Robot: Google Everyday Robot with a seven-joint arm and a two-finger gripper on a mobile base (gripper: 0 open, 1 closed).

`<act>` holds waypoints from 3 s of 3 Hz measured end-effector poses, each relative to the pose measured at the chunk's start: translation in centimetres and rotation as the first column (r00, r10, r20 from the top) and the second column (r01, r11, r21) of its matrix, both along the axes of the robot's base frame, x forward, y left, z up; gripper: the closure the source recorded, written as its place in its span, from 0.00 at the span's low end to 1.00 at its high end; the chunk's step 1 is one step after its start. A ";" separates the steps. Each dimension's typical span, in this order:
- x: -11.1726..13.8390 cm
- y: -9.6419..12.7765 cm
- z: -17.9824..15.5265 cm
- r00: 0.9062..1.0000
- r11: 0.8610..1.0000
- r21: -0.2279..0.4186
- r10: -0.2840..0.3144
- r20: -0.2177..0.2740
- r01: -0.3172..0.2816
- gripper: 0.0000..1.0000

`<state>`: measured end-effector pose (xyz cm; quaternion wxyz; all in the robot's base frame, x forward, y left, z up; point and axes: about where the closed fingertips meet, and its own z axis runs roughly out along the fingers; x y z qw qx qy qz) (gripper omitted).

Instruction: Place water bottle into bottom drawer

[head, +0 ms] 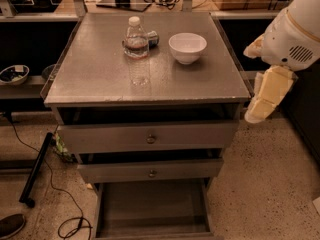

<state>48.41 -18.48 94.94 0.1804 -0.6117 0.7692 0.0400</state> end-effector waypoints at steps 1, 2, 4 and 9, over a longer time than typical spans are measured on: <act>1.1 1.1 -0.5 1.000 0.997 0.073 0.005 -0.020 -0.003 0.00; 3.3 3.5 -0.8 0.999 0.985 0.173 0.020 -0.037 -0.013 0.00; 4.6 5.4 -1.0 0.999 0.975 0.222 0.031 -0.043 -0.021 0.00; 13.4 17.4 -1.6 0.997 0.860 0.510 0.060 -0.052 -0.025 0.00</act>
Offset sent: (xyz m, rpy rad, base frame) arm 0.0577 0.0602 -0.0096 0.2943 0.0690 0.0316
